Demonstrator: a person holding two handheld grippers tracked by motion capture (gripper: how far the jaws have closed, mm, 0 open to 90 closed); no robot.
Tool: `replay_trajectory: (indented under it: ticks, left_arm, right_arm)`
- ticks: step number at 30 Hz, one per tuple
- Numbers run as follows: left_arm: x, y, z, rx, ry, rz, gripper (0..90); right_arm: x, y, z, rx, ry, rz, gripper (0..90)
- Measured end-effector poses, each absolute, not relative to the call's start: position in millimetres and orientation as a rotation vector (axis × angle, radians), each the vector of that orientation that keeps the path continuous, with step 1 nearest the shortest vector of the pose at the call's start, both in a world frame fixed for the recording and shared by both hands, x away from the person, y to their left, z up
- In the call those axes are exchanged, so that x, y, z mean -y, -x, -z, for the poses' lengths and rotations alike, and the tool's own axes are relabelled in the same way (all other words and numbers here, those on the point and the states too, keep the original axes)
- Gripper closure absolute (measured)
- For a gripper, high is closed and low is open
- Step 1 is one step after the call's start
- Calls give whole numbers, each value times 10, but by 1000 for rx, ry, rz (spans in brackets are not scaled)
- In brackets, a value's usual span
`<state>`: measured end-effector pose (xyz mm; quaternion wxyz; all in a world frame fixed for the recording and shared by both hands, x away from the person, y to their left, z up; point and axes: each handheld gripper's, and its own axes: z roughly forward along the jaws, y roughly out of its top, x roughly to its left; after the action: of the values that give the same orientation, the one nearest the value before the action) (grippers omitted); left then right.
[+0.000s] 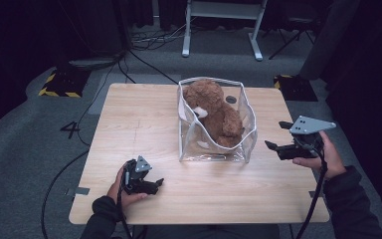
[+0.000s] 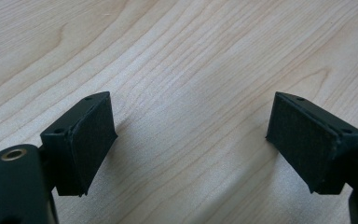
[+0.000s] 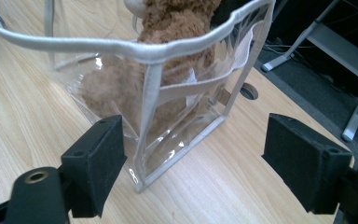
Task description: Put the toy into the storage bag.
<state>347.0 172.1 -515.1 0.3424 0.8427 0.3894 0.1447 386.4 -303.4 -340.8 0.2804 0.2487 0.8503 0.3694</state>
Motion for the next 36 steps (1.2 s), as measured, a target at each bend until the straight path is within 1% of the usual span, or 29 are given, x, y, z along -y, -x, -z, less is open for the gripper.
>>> replay_trajectory:
  ticks: [36]
  left_arm:
    - [-1721,-3470,5151,-1012,-2191,-376,153]
  right_arm:
    - [3137,-3769,4095,-2368,-703,-860,206]
